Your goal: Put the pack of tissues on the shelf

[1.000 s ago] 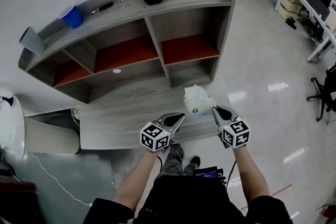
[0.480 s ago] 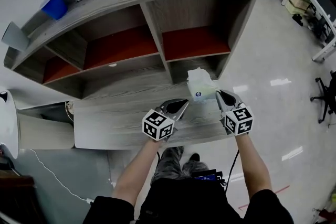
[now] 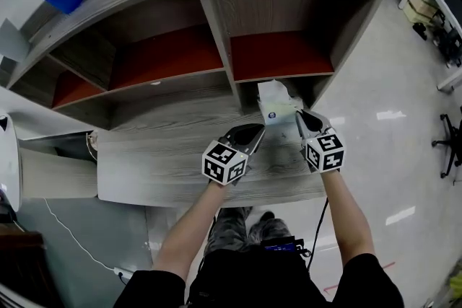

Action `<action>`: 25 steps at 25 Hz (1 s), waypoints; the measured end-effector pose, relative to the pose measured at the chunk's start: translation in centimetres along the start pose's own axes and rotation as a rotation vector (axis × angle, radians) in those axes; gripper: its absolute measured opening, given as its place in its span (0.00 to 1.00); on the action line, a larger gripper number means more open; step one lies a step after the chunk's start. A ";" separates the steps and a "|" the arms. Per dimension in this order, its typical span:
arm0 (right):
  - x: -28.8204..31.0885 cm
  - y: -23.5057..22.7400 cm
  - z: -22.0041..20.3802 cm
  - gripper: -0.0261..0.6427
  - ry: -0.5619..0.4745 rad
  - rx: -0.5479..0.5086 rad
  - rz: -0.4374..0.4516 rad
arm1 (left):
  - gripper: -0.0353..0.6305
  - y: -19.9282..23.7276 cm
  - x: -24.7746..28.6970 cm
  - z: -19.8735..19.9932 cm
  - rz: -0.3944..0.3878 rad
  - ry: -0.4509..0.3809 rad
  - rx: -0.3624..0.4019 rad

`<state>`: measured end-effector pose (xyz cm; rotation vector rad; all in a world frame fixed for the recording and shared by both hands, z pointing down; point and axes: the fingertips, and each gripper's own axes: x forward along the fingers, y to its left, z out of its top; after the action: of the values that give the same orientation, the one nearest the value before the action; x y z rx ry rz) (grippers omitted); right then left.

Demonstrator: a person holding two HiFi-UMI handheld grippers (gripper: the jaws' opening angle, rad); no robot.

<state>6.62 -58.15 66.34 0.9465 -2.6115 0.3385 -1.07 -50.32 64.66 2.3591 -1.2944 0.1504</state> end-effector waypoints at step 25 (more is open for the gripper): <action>8.5 -3.0 -4.4 0.07 0.101 -0.085 -0.182 | 0.05 3.1 2.0 -2.7 0.028 0.006 -0.049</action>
<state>3.49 -63.76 74.05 1.0982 -2.4067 0.2212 -2.17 -52.12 68.70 2.2985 -1.3141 0.1336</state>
